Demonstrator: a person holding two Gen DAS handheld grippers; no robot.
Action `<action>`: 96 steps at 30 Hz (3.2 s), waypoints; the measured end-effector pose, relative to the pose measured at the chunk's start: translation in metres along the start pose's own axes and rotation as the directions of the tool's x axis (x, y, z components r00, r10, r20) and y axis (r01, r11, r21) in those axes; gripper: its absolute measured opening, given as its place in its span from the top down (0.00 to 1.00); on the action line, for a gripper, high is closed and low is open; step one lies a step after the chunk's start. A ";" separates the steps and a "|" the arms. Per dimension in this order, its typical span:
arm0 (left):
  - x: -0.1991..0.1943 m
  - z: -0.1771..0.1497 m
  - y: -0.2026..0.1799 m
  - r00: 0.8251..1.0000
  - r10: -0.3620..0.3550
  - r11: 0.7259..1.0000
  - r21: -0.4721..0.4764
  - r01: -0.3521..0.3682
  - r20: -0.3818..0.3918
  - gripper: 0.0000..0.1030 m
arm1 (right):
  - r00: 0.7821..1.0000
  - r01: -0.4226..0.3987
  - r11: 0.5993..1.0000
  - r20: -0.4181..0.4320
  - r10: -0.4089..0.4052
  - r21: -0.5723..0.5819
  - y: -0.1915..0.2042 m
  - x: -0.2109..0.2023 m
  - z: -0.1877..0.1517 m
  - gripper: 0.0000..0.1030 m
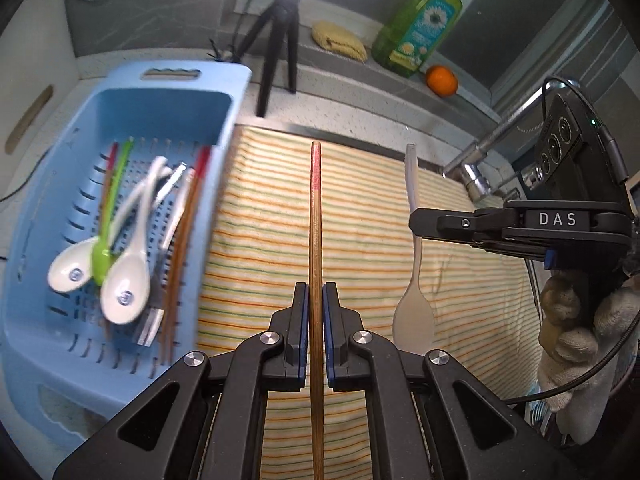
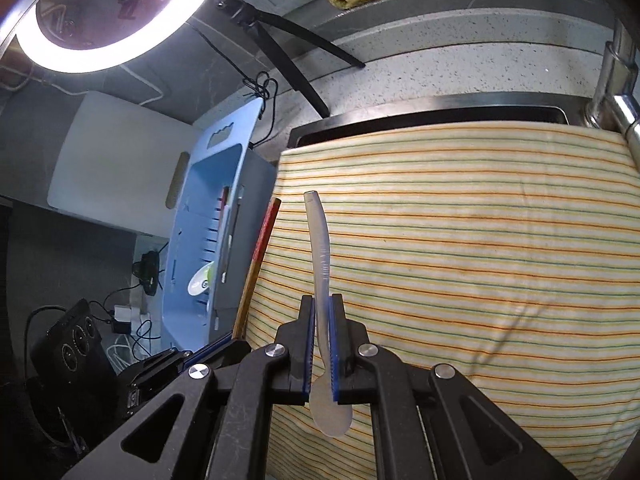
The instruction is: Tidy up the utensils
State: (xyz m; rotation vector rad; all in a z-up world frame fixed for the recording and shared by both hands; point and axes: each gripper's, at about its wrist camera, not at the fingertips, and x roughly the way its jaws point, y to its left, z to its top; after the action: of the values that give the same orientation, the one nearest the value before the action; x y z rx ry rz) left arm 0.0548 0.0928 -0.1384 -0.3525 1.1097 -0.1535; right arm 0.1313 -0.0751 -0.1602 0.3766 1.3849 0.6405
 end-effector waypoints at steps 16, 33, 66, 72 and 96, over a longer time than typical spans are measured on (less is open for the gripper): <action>-0.024 0.036 0.117 0.992 0.126 0.989 -0.080 -0.125 0.017 0.95 | 0.996 -0.091 0.994 -0.008 0.091 -0.056 0.106 0.059 0.033 0.94; 0.019 0.066 0.151 0.984 0.171 0.983 -0.065 -0.174 -0.059 0.95 | 0.998 0.039 0.995 -0.048 -0.044 -0.097 0.143 0.134 0.047 0.94; 0.030 0.066 0.164 0.971 0.218 0.970 -0.092 -0.227 -0.097 0.86 | 0.988 0.124 0.978 -0.073 -0.138 -0.170 0.154 0.161 0.052 0.93; 0.010 0.058 0.160 0.970 0.233 0.965 -0.108 -0.239 -0.062 0.86 | 0.991 0.110 0.973 -0.050 -0.122 -0.202 0.157 0.141 0.049 0.91; -0.075 -0.010 0.075 0.935 0.318 0.942 -0.167 -0.292 0.158 0.51 | 0.991 0.121 0.896 0.111 -0.081 -0.428 0.135 0.034 -0.006 0.59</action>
State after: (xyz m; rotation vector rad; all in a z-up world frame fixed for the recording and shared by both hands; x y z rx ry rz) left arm 0.0088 0.1827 -0.1049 -0.3089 0.9812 0.2318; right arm 0.1009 0.0502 -0.1072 -0.0257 1.1267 0.8133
